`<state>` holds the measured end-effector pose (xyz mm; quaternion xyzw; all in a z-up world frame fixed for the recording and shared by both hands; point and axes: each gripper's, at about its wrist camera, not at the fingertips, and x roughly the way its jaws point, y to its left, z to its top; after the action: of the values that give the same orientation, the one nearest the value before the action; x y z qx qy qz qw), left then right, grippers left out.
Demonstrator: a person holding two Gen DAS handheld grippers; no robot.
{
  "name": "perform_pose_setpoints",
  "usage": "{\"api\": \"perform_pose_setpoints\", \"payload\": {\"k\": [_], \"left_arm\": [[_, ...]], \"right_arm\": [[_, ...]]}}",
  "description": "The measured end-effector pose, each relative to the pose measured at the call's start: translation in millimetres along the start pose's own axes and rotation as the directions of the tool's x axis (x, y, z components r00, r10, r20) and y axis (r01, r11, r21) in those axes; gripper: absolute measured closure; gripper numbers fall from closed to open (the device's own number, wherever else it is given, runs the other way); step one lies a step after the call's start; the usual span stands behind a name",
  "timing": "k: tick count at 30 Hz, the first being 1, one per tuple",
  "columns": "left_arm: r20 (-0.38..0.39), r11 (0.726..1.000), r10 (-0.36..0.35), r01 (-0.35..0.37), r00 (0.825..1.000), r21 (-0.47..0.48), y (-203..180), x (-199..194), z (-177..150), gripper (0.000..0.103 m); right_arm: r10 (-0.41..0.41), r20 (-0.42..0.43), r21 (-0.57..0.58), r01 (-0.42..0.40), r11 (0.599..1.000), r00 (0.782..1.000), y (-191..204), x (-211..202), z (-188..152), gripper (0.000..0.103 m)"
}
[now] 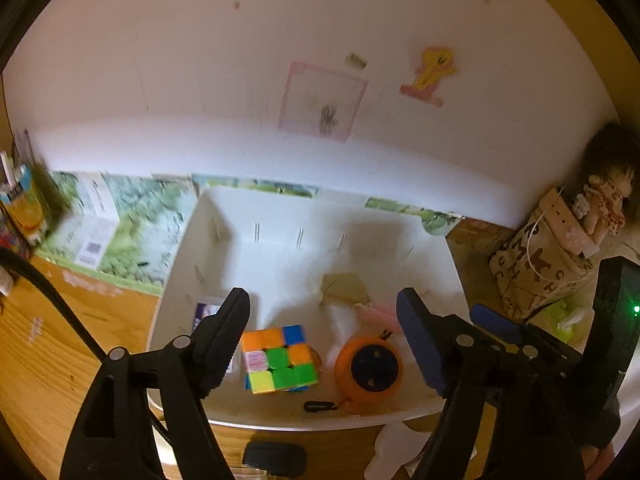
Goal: Organize rigid objects
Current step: 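Carry cube over white bin with left gripper while right gripper carries roller there, then open left gripper dropping cube into bin while right gripper releases roller there, then withdraw both grippers from the bin back over the desk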
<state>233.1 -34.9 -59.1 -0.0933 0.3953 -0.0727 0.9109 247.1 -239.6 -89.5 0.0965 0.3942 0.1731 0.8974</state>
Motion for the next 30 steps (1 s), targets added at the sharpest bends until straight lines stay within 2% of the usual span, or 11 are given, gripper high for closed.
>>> {"api": "perform_pose_setpoints", "payload": {"k": [7, 11, 20, 30], "left_arm": [[0.07, 1.0, -0.003, 0.004, 0.998, -0.019, -1, -35, -2, 0.024], [0.119, 1.0, 0.013, -0.012, 0.993, -0.009, -5, -58, -8, 0.024], [0.185, 0.997, 0.073, -0.075, 0.98, 0.0, -8, -103, -29, 0.024], [0.186, 0.989, 0.144, -0.136, 0.972, -0.055, -5, -124, -65, 0.024]], "right_arm": [[0.014, 0.047, 0.043, -0.017, 0.999, 0.999, -2, -31, -1, 0.031], [0.029, 0.063, 0.078, -0.034, 0.996, 0.998, -6, -50, -4, 0.029], [0.056, 0.038, 0.195, -0.062, 0.979, 0.998, -19, -79, -17, 0.024], [0.009, -0.053, 0.241, 0.004, 0.971, 0.999, -35, -92, -55, 0.022]]}}
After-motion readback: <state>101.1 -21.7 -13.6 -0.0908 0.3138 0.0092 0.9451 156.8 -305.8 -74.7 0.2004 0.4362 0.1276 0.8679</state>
